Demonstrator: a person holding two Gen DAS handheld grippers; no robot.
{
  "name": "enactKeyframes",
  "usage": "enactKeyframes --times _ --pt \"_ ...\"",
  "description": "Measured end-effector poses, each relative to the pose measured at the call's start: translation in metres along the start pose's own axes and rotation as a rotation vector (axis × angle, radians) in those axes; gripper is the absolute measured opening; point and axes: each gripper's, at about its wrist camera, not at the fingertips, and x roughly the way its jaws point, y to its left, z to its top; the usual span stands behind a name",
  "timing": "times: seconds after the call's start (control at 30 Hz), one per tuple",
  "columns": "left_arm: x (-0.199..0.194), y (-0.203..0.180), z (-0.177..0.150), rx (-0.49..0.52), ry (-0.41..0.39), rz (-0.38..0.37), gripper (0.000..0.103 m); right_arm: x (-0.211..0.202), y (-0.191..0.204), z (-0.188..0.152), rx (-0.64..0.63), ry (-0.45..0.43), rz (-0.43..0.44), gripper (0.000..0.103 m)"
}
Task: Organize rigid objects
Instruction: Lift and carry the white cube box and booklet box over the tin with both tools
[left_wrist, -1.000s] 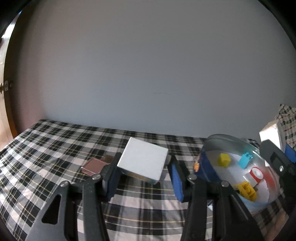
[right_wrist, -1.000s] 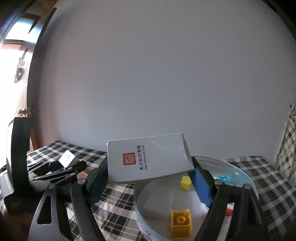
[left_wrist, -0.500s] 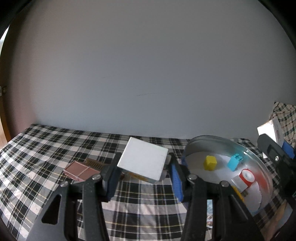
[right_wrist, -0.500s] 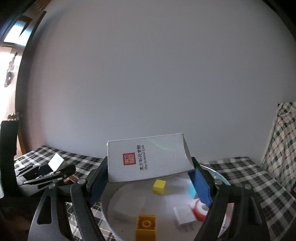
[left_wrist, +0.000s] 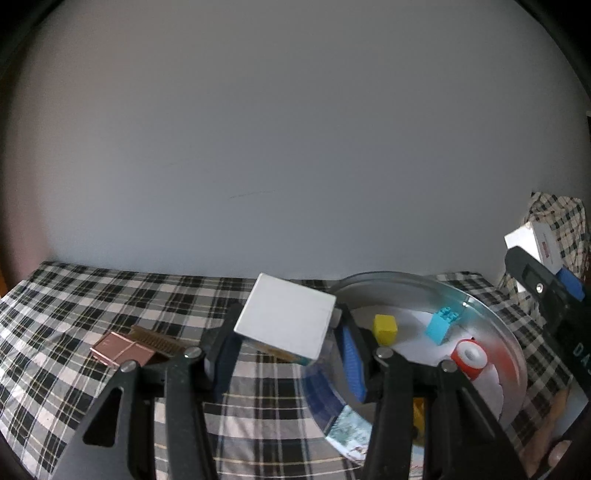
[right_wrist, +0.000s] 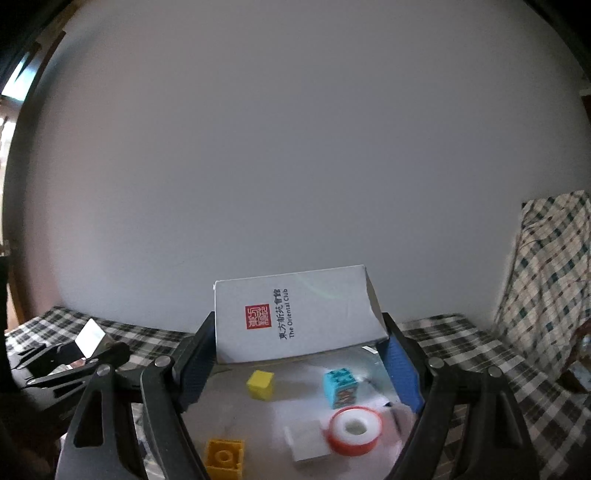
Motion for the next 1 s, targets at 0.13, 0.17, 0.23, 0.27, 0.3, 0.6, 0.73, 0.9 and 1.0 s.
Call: enactKeyframes --times 0.13,0.17,0.23,0.27,0.3,0.6,0.73,0.9,1.0 --pt "0.002 -0.01 0.002 0.007 -0.002 -0.017 0.048 0.0 -0.008 0.002 0.006 -0.005 -0.023 0.083" --pt "0.003 -0.012 0.003 0.007 -0.001 -0.021 0.048 0.001 -0.011 0.003 0.011 -0.003 -0.03 0.083" --pt "0.005 -0.017 0.004 0.011 0.0 -0.029 0.048 0.001 -0.015 0.003 0.016 -0.002 -0.043 0.083" --pt "0.007 -0.02 0.005 0.013 0.002 -0.035 0.048 0.001 -0.017 0.003 0.019 -0.001 -0.053 0.083" --pt "0.008 -0.023 0.005 0.015 0.004 -0.039 0.048 0.002 -0.019 0.003 0.022 -0.001 -0.061 0.083" --pt "0.021 -0.048 0.005 0.045 0.026 -0.076 0.048 0.016 -0.044 0.004 0.033 0.022 -0.128 0.083" --pt "0.026 -0.059 0.004 0.064 0.035 -0.085 0.048 0.026 -0.052 0.001 0.018 0.051 -0.18 0.083" --pt "0.037 -0.068 0.005 0.072 0.067 -0.08 0.048 0.034 -0.061 0.0 0.023 0.076 -0.185 0.083" --pt "0.043 -0.073 0.007 0.077 0.089 -0.063 0.048 0.038 -0.067 0.0 0.044 0.092 -0.188 0.083"
